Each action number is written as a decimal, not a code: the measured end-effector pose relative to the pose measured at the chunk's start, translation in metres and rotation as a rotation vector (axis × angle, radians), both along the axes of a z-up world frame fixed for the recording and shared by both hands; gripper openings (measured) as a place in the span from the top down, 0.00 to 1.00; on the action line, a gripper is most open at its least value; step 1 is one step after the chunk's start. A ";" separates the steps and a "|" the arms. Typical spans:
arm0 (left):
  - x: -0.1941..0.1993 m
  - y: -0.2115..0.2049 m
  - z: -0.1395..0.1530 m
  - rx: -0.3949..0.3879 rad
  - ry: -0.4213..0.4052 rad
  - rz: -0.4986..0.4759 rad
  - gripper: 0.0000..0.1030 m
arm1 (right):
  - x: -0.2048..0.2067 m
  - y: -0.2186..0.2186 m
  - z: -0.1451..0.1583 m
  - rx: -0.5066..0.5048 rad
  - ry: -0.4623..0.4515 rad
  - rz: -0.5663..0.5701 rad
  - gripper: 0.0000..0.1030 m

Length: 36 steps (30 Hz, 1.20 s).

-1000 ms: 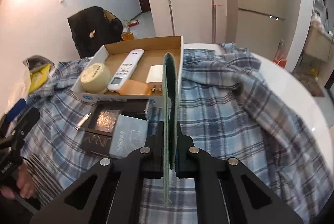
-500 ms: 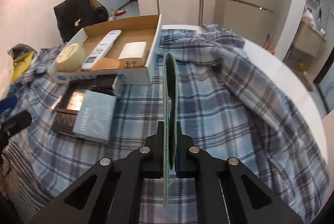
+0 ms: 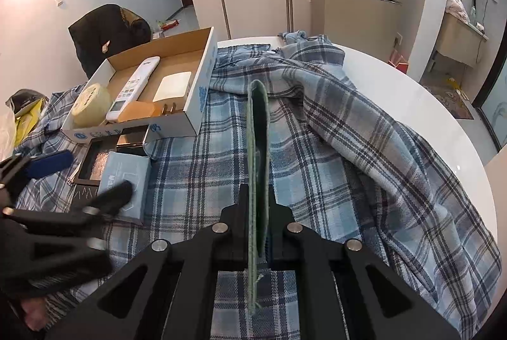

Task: Organize rigid objects
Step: 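Grasp the grey printed box with the left gripper while the right holds the pouch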

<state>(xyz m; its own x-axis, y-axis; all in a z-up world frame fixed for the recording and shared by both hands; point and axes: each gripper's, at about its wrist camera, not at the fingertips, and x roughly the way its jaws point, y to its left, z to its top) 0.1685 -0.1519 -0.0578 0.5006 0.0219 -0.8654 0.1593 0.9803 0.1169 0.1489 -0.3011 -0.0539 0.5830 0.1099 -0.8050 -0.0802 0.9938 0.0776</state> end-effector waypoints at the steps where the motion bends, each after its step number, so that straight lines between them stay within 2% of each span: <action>1: 0.001 -0.001 -0.003 0.002 0.004 0.006 0.10 | -0.001 0.000 0.001 0.002 -0.003 0.002 0.94; 3: 0.004 -0.002 -0.007 -0.002 0.012 0.035 0.19 | -0.003 0.001 0.003 0.002 -0.009 0.008 0.94; 7: 0.011 0.001 -0.016 0.003 0.037 0.079 0.27 | -0.004 0.002 0.004 0.003 -0.011 0.019 0.94; 9: 0.013 0.002 -0.022 0.001 0.055 0.087 0.28 | -0.003 0.003 0.002 0.005 -0.004 0.024 0.94; 16: 0.016 -0.006 -0.027 0.036 0.035 0.093 0.28 | -0.003 0.002 0.003 0.006 -0.004 0.024 0.94; 17: 0.016 -0.006 -0.028 0.043 0.035 0.092 0.36 | -0.003 0.002 0.003 0.005 -0.003 0.022 0.94; 18: 0.015 -0.006 -0.028 0.051 0.026 0.092 0.49 | -0.003 0.001 0.002 0.004 -0.002 0.019 0.94; 19: 0.015 -0.007 -0.028 0.064 0.015 0.097 0.49 | -0.002 0.001 0.002 0.004 -0.001 0.017 0.94; 24: 0.006 0.011 -0.010 -0.023 -0.005 0.095 0.51 | -0.004 0.003 0.003 -0.027 -0.018 0.019 0.94; 28: -0.009 0.027 0.013 -0.031 -0.062 0.075 0.51 | -0.005 0.006 0.004 -0.034 -0.025 0.031 0.94; 30: -0.013 0.038 0.016 -0.050 -0.054 0.081 0.51 | -0.004 0.006 0.003 -0.027 -0.016 0.034 0.94; 33: -0.017 0.055 0.010 -0.065 -0.033 0.121 0.51 | -0.005 0.006 0.004 -0.032 -0.019 0.033 0.94; 36: -0.019 0.063 -0.008 -0.061 0.004 0.126 0.51 | -0.011 0.009 0.012 -0.051 -0.059 0.040 0.94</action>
<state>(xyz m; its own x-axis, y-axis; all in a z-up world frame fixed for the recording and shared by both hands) 0.1498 -0.0889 -0.0657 0.4941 0.0316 -0.8688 0.0344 0.9978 0.0558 0.1378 -0.2926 -0.0423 0.6256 0.0936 -0.7745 -0.1225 0.9922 0.0209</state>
